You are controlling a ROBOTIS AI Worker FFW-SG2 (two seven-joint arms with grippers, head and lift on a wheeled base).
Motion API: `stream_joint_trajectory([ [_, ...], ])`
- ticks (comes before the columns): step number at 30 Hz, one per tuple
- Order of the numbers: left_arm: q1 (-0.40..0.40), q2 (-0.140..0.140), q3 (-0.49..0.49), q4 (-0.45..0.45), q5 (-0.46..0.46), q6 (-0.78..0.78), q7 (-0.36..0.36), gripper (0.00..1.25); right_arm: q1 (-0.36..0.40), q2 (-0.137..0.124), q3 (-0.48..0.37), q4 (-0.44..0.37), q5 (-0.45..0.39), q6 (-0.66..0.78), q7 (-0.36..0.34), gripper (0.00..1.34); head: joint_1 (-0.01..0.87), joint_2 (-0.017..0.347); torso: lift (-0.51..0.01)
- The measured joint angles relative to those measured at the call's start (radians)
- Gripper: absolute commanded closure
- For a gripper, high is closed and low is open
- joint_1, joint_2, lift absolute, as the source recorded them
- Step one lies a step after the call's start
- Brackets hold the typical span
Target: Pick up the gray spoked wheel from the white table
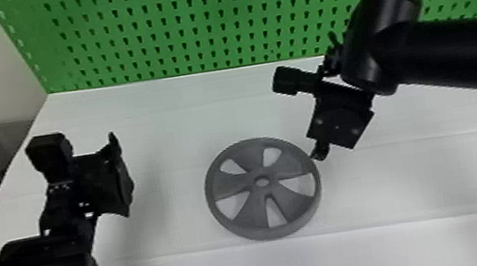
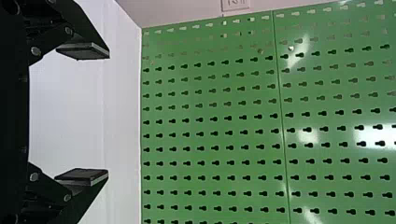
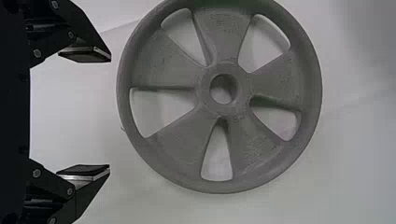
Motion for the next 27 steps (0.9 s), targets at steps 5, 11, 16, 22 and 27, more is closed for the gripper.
stream_joint_trajectory([
  [5, 0.000, 0.000, -0.001, 0.000, 0.000, 0.000, 0.000, 0.36, 0.000, 0.000, 0.000, 0.000, 0.003, 0.001, 0.000, 0.42, 0.784, 0.057, 0.000],
  [11, 0.000, 0.000, -0.002, 0.000, 0.000, 0.000, 0.000, 0.36, 0.001, 0.001, 0.000, 0.000, 0.004, 0.001, 0.000, 0.42, 0.784, 0.057, 0.000],
  [16, -0.001, 0.000, -0.002, 0.000, 0.000, 0.000, 0.000, 0.36, 0.002, 0.001, -0.001, 0.000, 0.005, 0.001, 0.000, 0.42, 0.784, 0.057, 0.000],
  [22, -0.002, 0.000, -0.003, 0.000, -0.001, 0.000, 0.000, 0.36, 0.003, 0.003, -0.002, 0.000, 0.008, 0.003, -0.001, 0.42, 0.784, 0.057, 0.000],
  [27, -0.002, 0.000, -0.004, 0.000, -0.002, 0.000, 0.000, 0.36, 0.003, 0.006, -0.005, 0.002, 0.010, 0.007, -0.001, 0.42, 0.784, 0.057, 0.000],
])
